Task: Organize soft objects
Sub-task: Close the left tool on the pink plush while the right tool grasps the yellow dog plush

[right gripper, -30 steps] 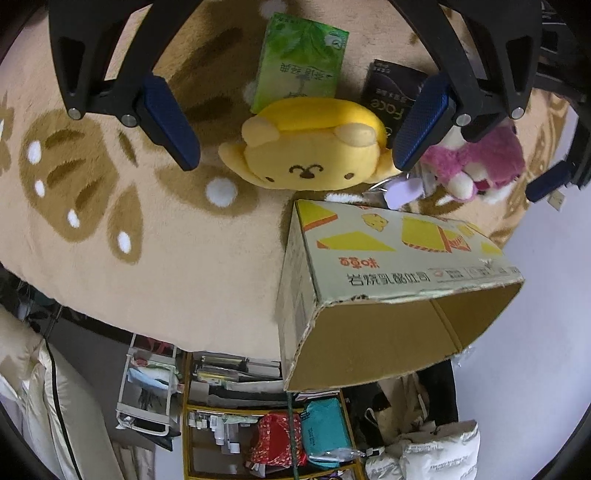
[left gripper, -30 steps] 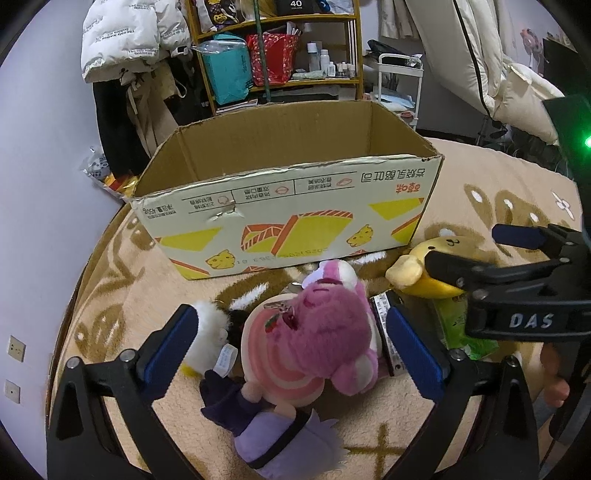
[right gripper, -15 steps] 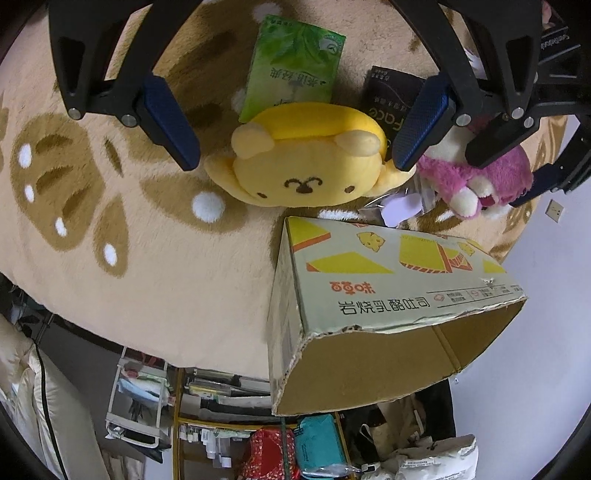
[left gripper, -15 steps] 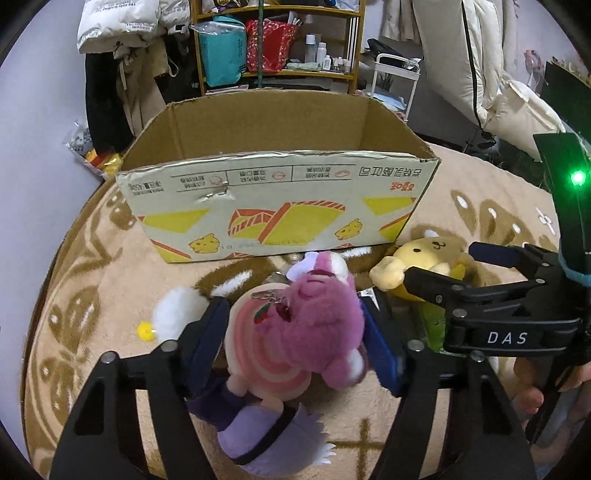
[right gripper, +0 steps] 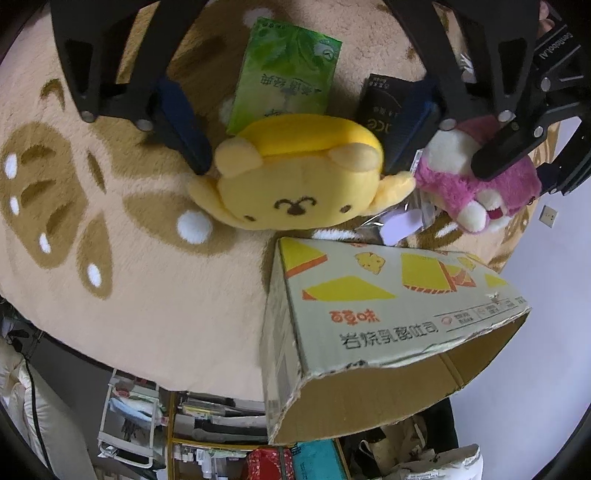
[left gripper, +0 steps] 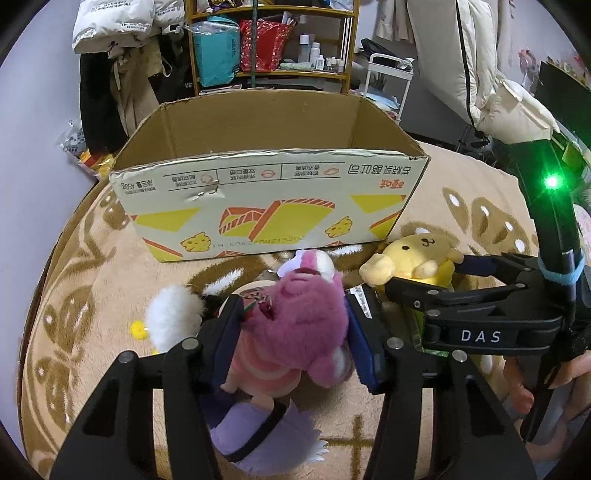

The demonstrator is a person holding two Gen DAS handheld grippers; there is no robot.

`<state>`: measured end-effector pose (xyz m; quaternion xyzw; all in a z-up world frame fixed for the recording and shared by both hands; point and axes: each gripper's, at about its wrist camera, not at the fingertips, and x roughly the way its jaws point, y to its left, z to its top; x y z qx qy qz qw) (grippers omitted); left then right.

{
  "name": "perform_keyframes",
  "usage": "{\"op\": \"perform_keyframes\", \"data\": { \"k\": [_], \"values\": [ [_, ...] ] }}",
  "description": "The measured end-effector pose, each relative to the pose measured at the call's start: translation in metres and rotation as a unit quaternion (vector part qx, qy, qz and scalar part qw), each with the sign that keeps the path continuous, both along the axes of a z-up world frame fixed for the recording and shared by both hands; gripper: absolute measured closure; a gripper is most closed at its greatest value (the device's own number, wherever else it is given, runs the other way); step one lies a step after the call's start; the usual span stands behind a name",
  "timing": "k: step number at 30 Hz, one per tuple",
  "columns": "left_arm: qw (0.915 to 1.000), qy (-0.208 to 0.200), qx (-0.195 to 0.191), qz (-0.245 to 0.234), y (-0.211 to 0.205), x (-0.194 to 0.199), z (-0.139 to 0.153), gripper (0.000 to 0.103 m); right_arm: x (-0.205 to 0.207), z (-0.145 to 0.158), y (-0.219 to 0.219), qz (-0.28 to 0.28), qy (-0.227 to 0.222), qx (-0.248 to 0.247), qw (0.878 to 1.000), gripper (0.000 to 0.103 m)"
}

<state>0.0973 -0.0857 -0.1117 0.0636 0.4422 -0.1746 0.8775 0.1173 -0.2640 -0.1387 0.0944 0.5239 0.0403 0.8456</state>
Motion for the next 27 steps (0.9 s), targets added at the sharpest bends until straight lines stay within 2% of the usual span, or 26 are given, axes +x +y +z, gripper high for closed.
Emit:
{"op": "perform_keyframes", "data": {
  "k": [6, 13, 19, 24, 27],
  "values": [
    [1.0000, -0.004, 0.001, -0.001, -0.001, -0.002, 0.002, 0.051, -0.001, -0.001, 0.004, 0.006, 0.000, 0.001, 1.000, 0.015],
    [1.0000, -0.007, 0.004, 0.001, -0.001, -0.005, 0.003, 0.051, -0.002, 0.003, -0.004, -0.001, -0.001, 0.022, 1.000, 0.016],
    [0.9999, -0.014, 0.010, 0.000, -0.001, -0.010, 0.006, 0.051, -0.005, 0.007, -0.001, 0.002, -0.007, 0.016, 1.000, 0.017],
    [0.9996, -0.022, 0.016, 0.004, 0.000, -0.015, 0.010, 0.052, -0.009, 0.016, -0.002, -0.002, -0.024, 0.019, 1.000, 0.017],
    [0.9989, -0.043, 0.015, 0.008, 0.001, -0.022, 0.017, 0.052, -0.014, 0.024, -0.003, -0.003, -0.040, 0.024, 0.999, 0.017]
  ]
}}
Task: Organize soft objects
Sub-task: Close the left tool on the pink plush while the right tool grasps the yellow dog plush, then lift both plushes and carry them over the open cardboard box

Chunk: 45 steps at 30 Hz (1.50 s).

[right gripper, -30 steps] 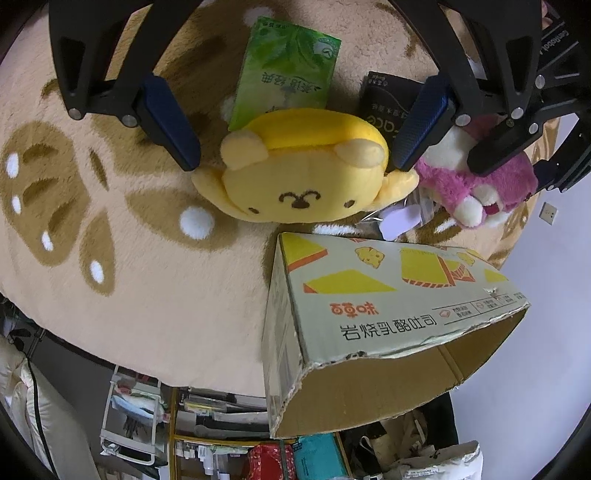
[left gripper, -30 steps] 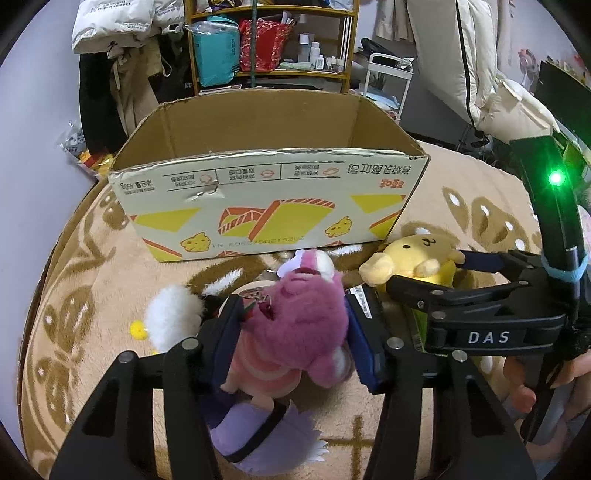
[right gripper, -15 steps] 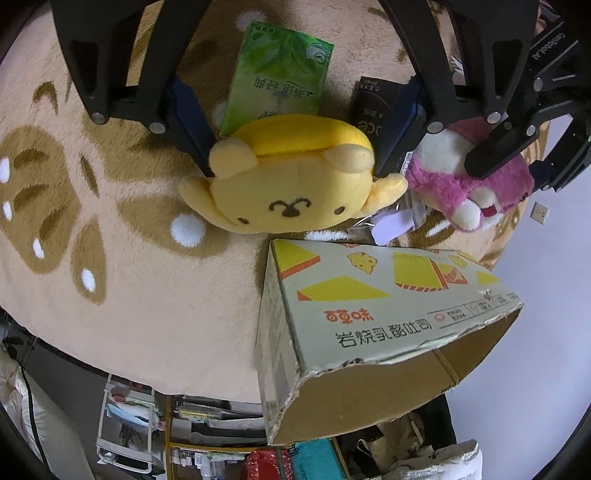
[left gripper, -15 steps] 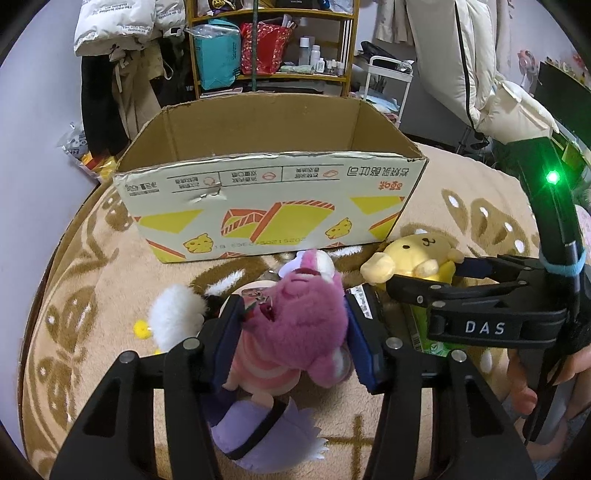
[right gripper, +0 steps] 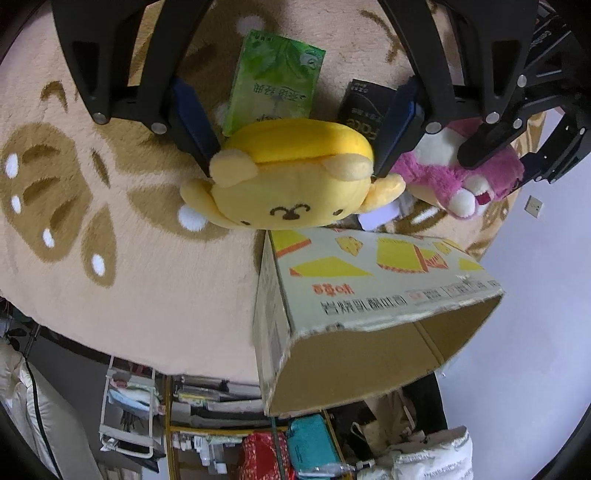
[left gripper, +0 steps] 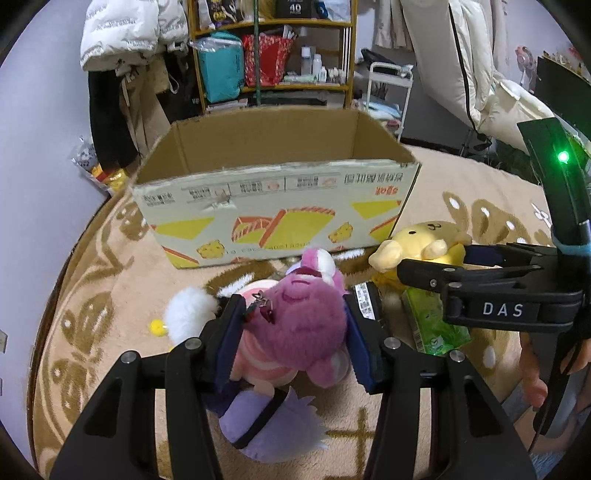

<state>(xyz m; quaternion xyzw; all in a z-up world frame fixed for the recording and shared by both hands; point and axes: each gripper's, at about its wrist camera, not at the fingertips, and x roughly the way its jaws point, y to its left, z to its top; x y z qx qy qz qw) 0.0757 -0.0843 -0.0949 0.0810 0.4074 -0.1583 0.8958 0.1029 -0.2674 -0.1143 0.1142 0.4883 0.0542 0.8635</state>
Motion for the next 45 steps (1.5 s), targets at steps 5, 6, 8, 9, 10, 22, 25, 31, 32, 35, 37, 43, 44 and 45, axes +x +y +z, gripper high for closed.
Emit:
{"op": "perform_keyframes", "data": {
  "k": [5, 6, 8, 9, 10, 22, 25, 31, 32, 35, 37, 43, 44, 45],
  "values": [
    [0.9996, -0.025, -0.012, 0.001, 0.004, -0.009, 0.012, 0.052, -0.009, 0.015, 0.000, -0.001, -0.029, 0.008, 1.000, 0.017],
    [0.9994, -0.032, -0.016, 0.004, 0.006, -0.010, 0.015, 0.052, -0.011, 0.018, 0.000, -0.001, -0.035, 0.008, 0.999, 0.017],
    [0.9986, -0.049, -0.016, 0.014, 0.009, -0.014, 0.022, 0.052, -0.015, 0.026, 0.000, -0.004, -0.052, 0.003, 0.999, 0.017],
    [0.9979, -0.058, -0.017, 0.022, 0.012, -0.016, 0.026, 0.052, -0.017, 0.030, 0.000, -0.006, -0.063, -0.001, 0.998, 0.017],
    [0.9974, -0.065, -0.018, 0.027, 0.014, -0.017, 0.029, 0.052, -0.020, 0.034, 0.000, -0.006, -0.075, -0.004, 0.997, 0.017],
    [0.9793, -0.185, 0.035, 0.075, 0.023, -0.050, 0.067, 0.052, -0.042, 0.078, 0.010, -0.008, -0.187, -0.028, 0.982, 0.017],
    [0.9753, -0.203, 0.038, 0.078, 0.024, -0.055, 0.077, 0.052, -0.046, 0.087, 0.012, -0.013, -0.206, -0.027, 0.978, 0.017],
    [0.9734, -0.210, 0.011, 0.090, 0.038, -0.052, 0.097, 0.052, -0.048, 0.104, 0.011, -0.027, -0.258, -0.022, 0.965, 0.017],
    [0.9724, -0.213, 0.009, 0.094, 0.042, -0.051, 0.101, 0.052, -0.048, 0.107, 0.011, -0.028, -0.268, -0.025, 0.963, 0.017],
    [0.9689, -0.226, 0.011, 0.102, 0.047, -0.047, 0.108, 0.052, -0.047, 0.115, 0.013, -0.031, -0.287, -0.035, 0.957, 0.017],
    [0.9672, -0.233, 0.010, 0.101, 0.050, -0.043, 0.113, 0.052, -0.044, 0.119, 0.014, -0.033, -0.294, -0.037, 0.954, 0.017],
    [0.9599, -0.264, 0.030, 0.089, 0.045, -0.029, 0.125, 0.052, -0.032, 0.131, 0.011, -0.042, -0.314, -0.033, 0.948, 0.017],
    [0.9580, -0.270, 0.035, 0.089, 0.043, -0.026, 0.127, 0.052, -0.029, 0.133, 0.009, -0.047, -0.317, -0.033, 0.947, 0.017],
    [0.9571, -0.273, 0.036, 0.089, 0.042, -0.022, 0.129, 0.052, -0.026, 0.133, 0.008, -0.049, -0.320, -0.032, 0.946, 0.017]
  ]
}}
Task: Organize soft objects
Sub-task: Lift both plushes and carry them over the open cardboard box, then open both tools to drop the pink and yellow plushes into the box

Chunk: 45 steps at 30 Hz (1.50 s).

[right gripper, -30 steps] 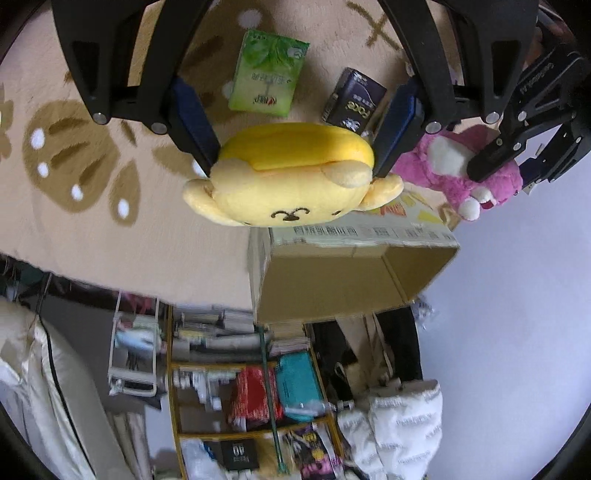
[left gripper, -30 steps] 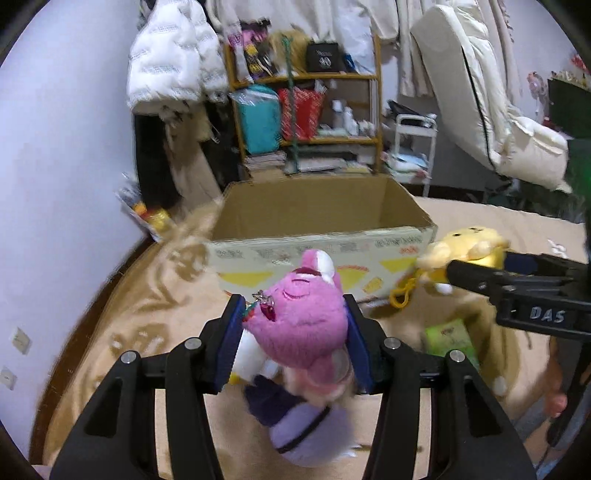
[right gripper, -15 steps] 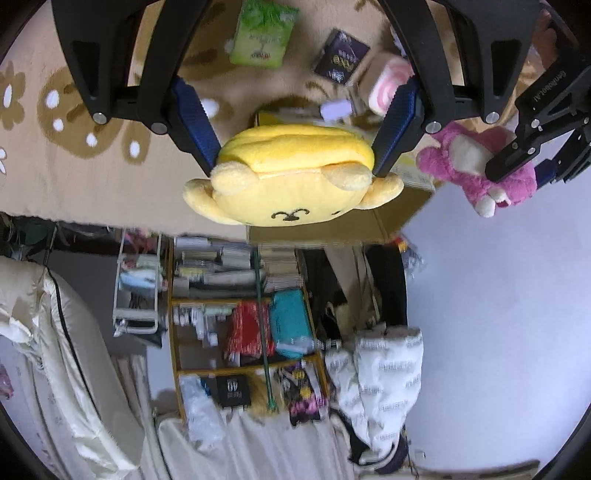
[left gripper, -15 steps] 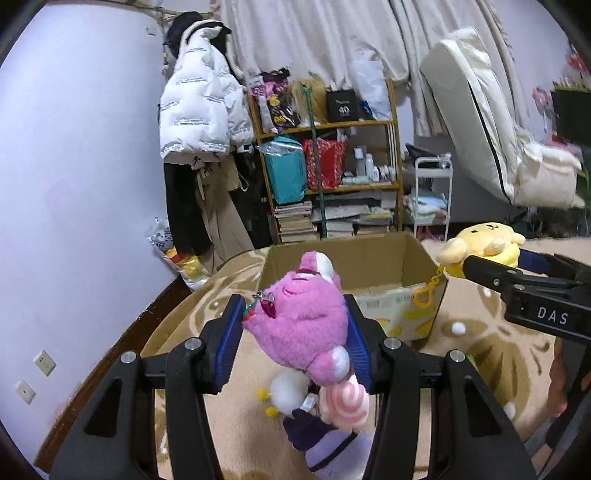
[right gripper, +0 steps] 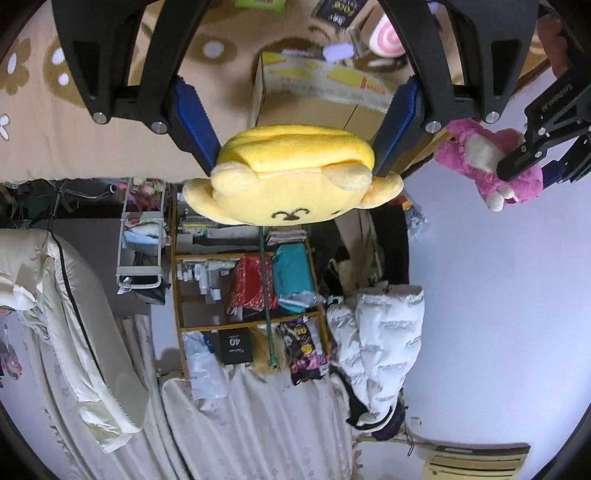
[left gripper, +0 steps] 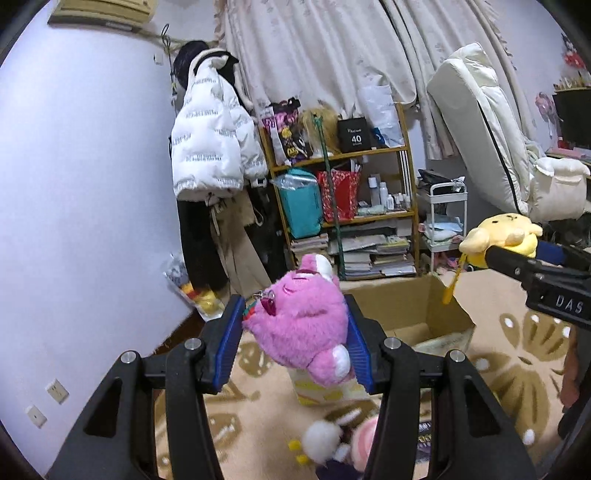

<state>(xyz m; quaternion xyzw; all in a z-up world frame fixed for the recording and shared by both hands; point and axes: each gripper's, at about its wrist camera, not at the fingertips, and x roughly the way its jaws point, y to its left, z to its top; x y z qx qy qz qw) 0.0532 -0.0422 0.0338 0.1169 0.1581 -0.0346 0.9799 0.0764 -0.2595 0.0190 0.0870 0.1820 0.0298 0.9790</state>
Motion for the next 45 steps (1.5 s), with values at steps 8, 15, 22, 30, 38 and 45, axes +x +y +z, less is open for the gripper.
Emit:
{"op": "perform_keyframes", "data": {
  "k": [8, 15, 22, 30, 38, 45],
  "values": [
    [0.9996, -0.030, 0.000, 0.001, -0.004, 0.028, 0.007, 0.052, 0.027, 0.000, -0.012, -0.013, -0.007, 0.012, 1.000, 0.017],
    [0.9995, -0.031, -0.008, 0.001, -0.007, 0.055, 0.003, 0.052, 0.044, -0.006, -0.015, -0.012, -0.008, 0.008, 1.000, 0.017],
    [0.9997, -0.020, -0.003, -0.011, -0.017, 0.080, -0.008, 0.052, 0.062, -0.007, -0.015, -0.006, -0.006, 0.008, 1.000, 0.017],
    [0.9998, -0.002, 0.014, -0.011, -0.028, 0.097, -0.031, 0.052, 0.085, -0.020, -0.010, -0.007, 0.009, -0.012, 1.000, 0.017],
    [0.9993, 0.030, -0.002, -0.022, -0.028, 0.116, -0.053, 0.052, 0.095, -0.031, 0.001, 0.014, 0.010, -0.025, 1.000, 0.017],
    [0.9977, 0.065, -0.004, -0.018, -0.024, 0.129, -0.070, 0.052, 0.110, -0.051, 0.008, 0.035, 0.057, -0.024, 0.997, 0.017]
  ]
}}
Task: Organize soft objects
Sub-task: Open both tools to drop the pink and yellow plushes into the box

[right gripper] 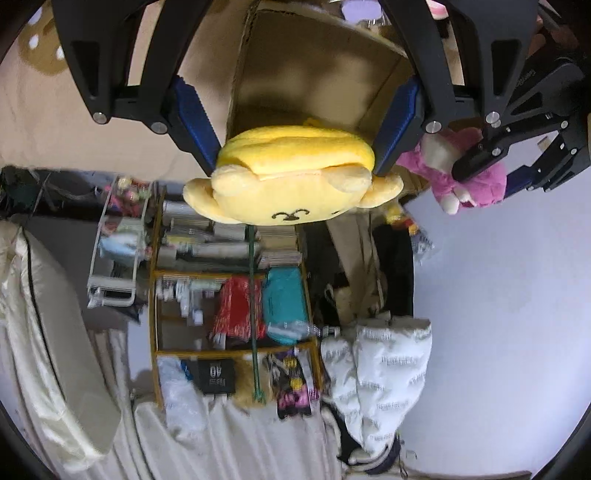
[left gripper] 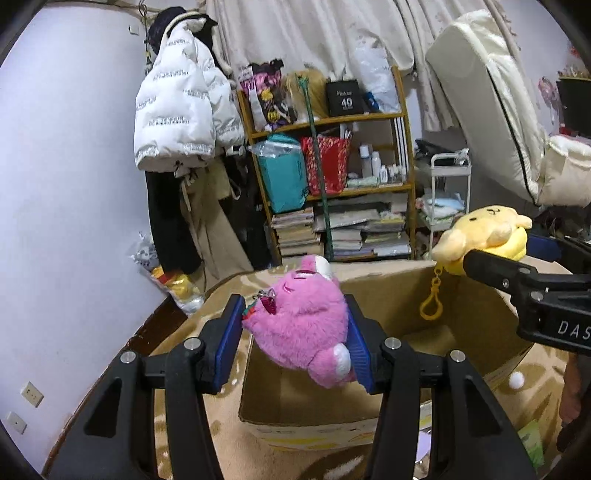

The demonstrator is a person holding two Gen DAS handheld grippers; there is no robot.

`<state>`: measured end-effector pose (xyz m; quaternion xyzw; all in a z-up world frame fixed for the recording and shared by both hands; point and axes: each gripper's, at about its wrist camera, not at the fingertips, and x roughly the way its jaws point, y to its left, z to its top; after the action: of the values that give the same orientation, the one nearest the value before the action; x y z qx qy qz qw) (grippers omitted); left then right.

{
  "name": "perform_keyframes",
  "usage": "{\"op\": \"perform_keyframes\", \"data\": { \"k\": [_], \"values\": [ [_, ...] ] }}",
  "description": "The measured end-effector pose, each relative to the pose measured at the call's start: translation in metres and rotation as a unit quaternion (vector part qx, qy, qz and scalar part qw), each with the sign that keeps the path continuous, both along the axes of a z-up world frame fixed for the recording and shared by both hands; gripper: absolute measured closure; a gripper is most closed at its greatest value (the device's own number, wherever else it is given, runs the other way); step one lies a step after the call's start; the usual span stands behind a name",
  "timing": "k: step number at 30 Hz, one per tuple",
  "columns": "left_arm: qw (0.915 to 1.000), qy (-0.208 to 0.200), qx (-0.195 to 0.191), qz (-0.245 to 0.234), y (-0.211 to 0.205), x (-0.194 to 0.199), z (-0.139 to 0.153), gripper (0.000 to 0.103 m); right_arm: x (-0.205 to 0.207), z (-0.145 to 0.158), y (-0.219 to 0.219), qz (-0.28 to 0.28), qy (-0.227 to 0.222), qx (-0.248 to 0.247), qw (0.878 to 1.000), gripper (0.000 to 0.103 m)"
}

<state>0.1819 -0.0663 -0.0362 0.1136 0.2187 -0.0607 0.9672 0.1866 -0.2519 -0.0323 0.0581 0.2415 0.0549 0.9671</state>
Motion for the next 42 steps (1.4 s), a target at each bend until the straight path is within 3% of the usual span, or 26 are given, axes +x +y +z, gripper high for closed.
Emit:
{"op": "perform_keyframes", "data": {
  "k": [4, 16, 18, 22, 25, 29, 33, 42],
  "values": [
    [0.9996, 0.029, -0.002, 0.003, 0.002, 0.007, -0.010, 0.050, 0.008, -0.013, 0.001, 0.001, 0.028, -0.001, 1.000, 0.017],
    [0.9992, 0.034, 0.012, 0.015, 0.006, 0.000, -0.017, 0.044, 0.007, -0.033, 0.007, 0.017, 0.066, -0.012, 0.998, 0.016],
    [0.9991, 0.035, 0.009, 0.021, 0.009, -0.001, -0.015, 0.036, 0.005, -0.032, 0.008, 0.016, 0.066, -0.019, 0.997, 0.016],
    [0.9992, 0.030, 0.005, 0.027, 0.017, -0.007, -0.011, 0.031, 0.000, -0.032, 0.011, 0.032, 0.077, -0.015, 0.996, 0.015],
    [0.9987, 0.039, -0.002, 0.032, 0.023, -0.010, -0.009, 0.031, -0.006, -0.028, 0.013, 0.031, 0.071, -0.019, 0.997, 0.015],
    [0.9979, 0.050, -0.014, 0.038, 0.033, -0.016, -0.004, 0.031, -0.016, -0.021, 0.015, 0.029, 0.058, -0.016, 0.998, 0.003],
    [0.9977, 0.048, -0.017, 0.045, 0.041, -0.028, 0.004, 0.023, -0.025, -0.012, 0.014, 0.026, 0.055, -0.010, 0.998, 0.003],
    [0.9966, 0.062, -0.025, 0.048, 0.054, -0.063, 0.013, 0.018, -0.063, 0.007, 0.008, 0.016, 0.044, -0.008, 0.999, 0.000]
  ]
}}
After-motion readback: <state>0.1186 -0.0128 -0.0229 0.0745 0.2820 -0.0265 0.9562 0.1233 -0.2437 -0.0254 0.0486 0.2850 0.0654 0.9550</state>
